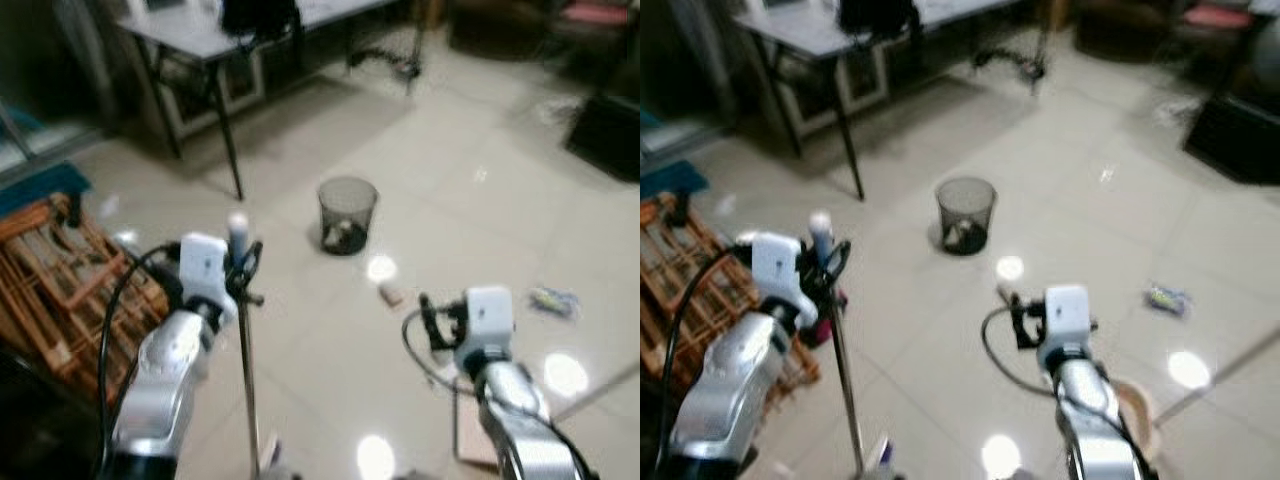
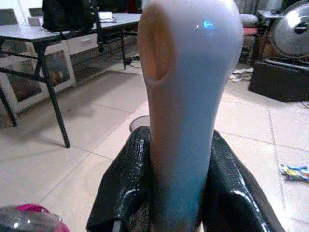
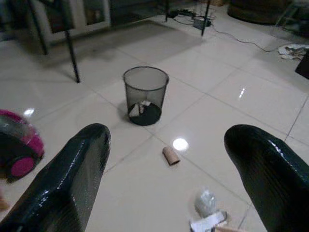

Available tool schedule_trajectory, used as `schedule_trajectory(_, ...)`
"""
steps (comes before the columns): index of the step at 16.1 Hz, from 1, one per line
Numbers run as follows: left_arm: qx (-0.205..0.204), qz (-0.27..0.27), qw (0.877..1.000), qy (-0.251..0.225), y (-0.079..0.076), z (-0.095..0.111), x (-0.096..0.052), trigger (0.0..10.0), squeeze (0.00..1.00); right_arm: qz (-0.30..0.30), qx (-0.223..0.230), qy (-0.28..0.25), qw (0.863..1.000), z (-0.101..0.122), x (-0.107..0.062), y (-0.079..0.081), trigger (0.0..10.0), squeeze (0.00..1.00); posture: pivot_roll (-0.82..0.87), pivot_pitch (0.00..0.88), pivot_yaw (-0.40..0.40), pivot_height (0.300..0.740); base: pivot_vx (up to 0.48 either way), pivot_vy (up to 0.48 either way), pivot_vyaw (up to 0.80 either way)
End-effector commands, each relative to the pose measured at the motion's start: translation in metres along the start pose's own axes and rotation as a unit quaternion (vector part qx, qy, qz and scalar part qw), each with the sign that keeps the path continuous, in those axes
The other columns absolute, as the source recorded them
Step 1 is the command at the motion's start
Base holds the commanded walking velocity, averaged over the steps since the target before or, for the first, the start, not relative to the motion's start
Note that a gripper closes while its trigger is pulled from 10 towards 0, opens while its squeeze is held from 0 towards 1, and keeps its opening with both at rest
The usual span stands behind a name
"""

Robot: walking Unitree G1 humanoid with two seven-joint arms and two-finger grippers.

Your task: Sweep floor

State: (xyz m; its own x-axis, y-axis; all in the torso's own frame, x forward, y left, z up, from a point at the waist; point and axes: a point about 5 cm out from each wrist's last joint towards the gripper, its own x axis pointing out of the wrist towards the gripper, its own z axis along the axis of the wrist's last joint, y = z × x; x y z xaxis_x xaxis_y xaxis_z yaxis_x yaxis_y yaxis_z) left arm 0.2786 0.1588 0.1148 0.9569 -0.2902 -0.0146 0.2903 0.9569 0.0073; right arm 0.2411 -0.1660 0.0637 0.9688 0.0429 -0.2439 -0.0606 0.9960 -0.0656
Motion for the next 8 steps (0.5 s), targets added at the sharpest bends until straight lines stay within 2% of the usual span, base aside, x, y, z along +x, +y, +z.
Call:
schedule_trajectory(1,0.008,-0.004,1.000,-0.009,0.0002,0.0053,0.0024,10.0,0.00,-0.005,0.003,-0.007,1.000,0.0054,0.0018,-0.0010,10.0,0.00,-0.04,0.000,0.081,0.740,0.000,0.000,0.00)
schedule_trajectory(3,0.008,0.001,1.000,-0.008,0.0023,0.0046,0.0048,10.0,0.00,-0.011,0.005,-0.005,1.000,0.0049,0.0016,-0.0015,10.0,0.00,-0.04,0.000,0.084,0.740,0.000,0.000,0.00)
schedule_trajectory(6,0.000,0.030,0.999,-0.017,0.0040,0.0082,0.0089,10.0,0.00,-0.016,0.005,-0.009,1.000,0.0070,0.0025,-0.0044,10.0,0.00,-0.04,0.000,0.075,0.740,0.000,0.000,-0.47)
schedule_trajectory(8,-0.005,0.045,0.999,-0.021,0.0053,0.0103,0.0102,10.0,0.00,-0.017,-0.005,-0.016,1.000,0.0101,0.0052,-0.0063,10.0,0.00,-0.04,0.000,0.066,0.740,0.000,-0.354,0.00)
